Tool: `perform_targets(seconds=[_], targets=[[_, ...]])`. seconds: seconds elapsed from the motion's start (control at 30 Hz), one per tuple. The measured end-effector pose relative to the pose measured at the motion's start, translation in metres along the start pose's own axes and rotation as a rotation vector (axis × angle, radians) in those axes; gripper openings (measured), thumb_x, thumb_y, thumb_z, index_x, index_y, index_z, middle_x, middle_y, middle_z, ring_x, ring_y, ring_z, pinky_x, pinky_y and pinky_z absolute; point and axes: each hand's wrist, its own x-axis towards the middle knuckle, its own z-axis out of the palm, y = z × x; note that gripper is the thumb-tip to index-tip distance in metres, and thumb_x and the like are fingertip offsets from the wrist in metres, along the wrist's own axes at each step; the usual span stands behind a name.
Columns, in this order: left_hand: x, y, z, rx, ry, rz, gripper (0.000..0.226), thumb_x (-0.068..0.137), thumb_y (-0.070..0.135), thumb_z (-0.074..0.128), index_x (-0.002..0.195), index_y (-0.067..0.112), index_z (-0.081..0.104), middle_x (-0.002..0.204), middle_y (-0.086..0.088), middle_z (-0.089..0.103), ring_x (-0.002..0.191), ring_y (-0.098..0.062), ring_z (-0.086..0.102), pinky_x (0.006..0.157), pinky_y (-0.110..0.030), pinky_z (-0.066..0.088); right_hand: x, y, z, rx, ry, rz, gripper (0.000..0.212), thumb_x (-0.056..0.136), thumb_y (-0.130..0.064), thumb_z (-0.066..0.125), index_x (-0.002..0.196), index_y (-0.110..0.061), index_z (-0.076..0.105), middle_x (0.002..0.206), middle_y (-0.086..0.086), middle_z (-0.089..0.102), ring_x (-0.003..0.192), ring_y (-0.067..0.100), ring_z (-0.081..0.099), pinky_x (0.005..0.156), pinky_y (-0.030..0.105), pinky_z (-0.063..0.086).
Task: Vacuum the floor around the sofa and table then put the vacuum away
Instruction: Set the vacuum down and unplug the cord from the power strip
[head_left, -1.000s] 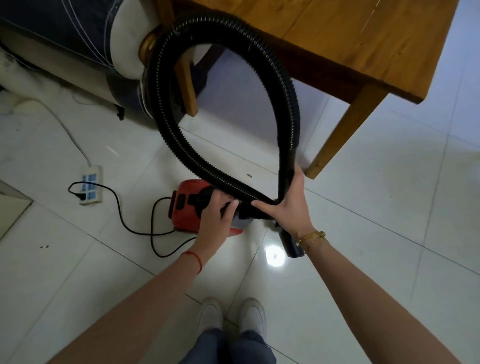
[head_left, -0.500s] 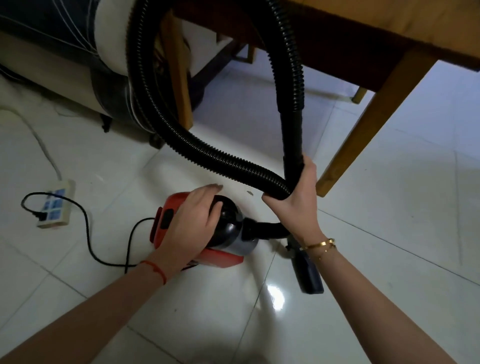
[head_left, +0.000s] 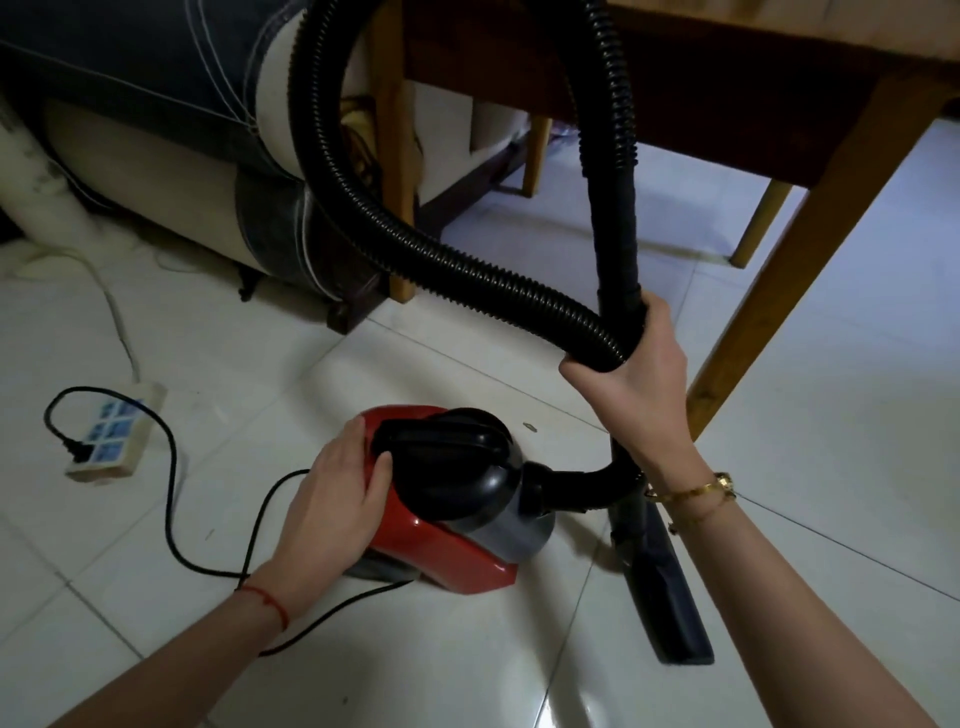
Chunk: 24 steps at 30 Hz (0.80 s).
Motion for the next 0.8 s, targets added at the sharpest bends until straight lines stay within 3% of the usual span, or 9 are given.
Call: perform_targets(seconds=[0.1, 0.23, 0.43, 0.57, 0.8], targets=[[-0.004, -0.009, 0.003, 0.015, -0.035, -0.020, 0.023, 0.100, 0.034, 0.035, 0.109, 0.024, 0.053, 0.100, 0.002, 0.060, 0.098, -0.022, 0.061, 0.076, -0.030, 0.044, -0.002, -0.001, 0.000, 0.014, 0.020, 0.017, 0.067, 0.063, -0.024, 0.075, 0.122, -0.027, 0.043, 0.100, -0.014, 0.056, 0.089, 0.007, 0.059, 0.070, 0.029, 0.054], [-0.007, -0.011, 0.003, 0.042, -0.029, -0.003, 0.036, 0.100, 0.029, 0.037, 0.126, 0.013, 0.056, 0.117, -0.007, 0.063, 0.109, -0.025, 0.058, 0.088, -0.032, 0.046, -0.001, -0.001, 0.002, 0.027, 0.001, 0.028, 0.063, 0.064, -0.024, 0.075, 0.117, -0.030, 0.042, 0.097, -0.017, 0.055, 0.086, 0.005, 0.059, 0.072, 0.036, 0.057], [-0.002, -0.011, 0.001, 0.093, -0.037, -0.056, 0.041, 0.094, 0.016, 0.039, 0.132, 0.013, 0.053, 0.100, -0.010, 0.062, 0.090, -0.025, 0.059, 0.078, -0.037, 0.051, 0.000, -0.003, 0.003, 0.037, -0.008, 0.054, 0.058, 0.066, -0.024, 0.074, 0.113, -0.032, 0.043, 0.094, -0.017, 0.056, 0.082, 0.004, 0.059, 0.071, 0.036, 0.057], [-0.004, -0.012, 0.009, 0.132, -0.023, -0.060, 0.047, 0.091, 0.013, 0.041, 0.137, 0.004, 0.048, 0.104, -0.014, 0.061, 0.096, -0.026, 0.057, 0.085, -0.035, 0.049, 0.000, -0.005, 0.005, 0.040, -0.004, 0.059, 0.056, 0.066, -0.025, 0.073, 0.112, -0.034, 0.042, 0.094, -0.017, 0.057, 0.082, 0.005, 0.059, 0.071, 0.036, 0.056], [0.003, -0.013, 0.001, 0.151, -0.059, -0.094, 0.050, 0.093, 0.021, 0.038, 0.141, 0.010, 0.045, 0.111, -0.014, 0.060, 0.103, -0.026, 0.057, 0.087, -0.033, 0.048, 0.000, -0.007, 0.003, 0.041, -0.008, 0.061, 0.056, 0.066, -0.025, 0.074, 0.112, -0.034, 0.042, 0.095, -0.017, 0.057, 0.084, 0.008, 0.060, 0.073, 0.041, 0.057]])
